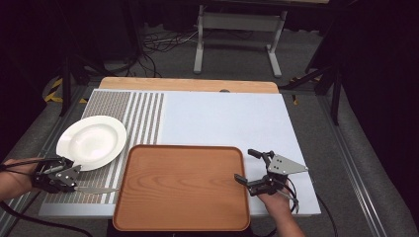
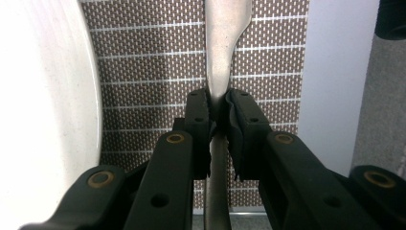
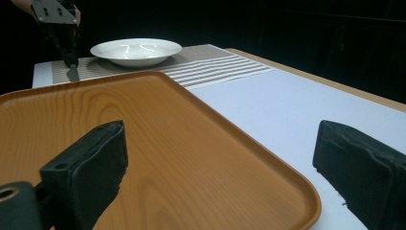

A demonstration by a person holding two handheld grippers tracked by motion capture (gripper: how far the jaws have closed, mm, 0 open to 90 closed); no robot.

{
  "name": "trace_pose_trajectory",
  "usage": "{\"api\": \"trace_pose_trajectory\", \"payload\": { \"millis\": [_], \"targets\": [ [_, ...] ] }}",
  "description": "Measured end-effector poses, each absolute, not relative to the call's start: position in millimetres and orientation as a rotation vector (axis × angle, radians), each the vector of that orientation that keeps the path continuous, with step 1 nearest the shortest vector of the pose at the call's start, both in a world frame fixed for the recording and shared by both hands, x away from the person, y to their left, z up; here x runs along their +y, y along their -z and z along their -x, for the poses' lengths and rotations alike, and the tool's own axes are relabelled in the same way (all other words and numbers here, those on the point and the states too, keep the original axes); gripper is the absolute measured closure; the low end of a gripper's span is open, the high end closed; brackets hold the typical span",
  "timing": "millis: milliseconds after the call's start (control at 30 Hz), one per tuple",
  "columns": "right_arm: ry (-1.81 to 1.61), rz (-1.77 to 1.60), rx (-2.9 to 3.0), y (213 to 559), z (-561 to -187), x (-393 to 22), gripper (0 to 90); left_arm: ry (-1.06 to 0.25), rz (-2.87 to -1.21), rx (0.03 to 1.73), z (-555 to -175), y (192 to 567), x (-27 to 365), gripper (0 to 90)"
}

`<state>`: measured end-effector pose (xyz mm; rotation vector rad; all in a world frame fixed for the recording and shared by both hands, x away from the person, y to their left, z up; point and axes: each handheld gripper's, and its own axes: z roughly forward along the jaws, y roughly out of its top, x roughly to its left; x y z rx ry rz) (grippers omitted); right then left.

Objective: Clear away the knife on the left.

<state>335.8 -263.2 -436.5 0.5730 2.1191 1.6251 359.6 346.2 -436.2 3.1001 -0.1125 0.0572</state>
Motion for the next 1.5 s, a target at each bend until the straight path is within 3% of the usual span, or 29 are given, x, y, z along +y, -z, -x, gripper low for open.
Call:
{"api": "trace_pose_trajectory", "payload": {
  "millis": [567,1067,1500],
  "targets": [
    [-1.636,-0.578,2.104,434.7,-335.5,-264.8,5.1,-0.079,-3.120,-0.100,-357.9,434.4,343.6,80.0],
    [-1.646,-0.589,2.095,433.8,-335.6,-266.3,5.1,-0.126,-3.072,0.003,-350.0,403.2,336.1,80.3],
    [-1.651,-0.591,2.089,433.5,-335.5,-266.7,5.1,-0.109,-2.961,0.316,-347.6,371.2,322.7,80.2]
  ]
}}
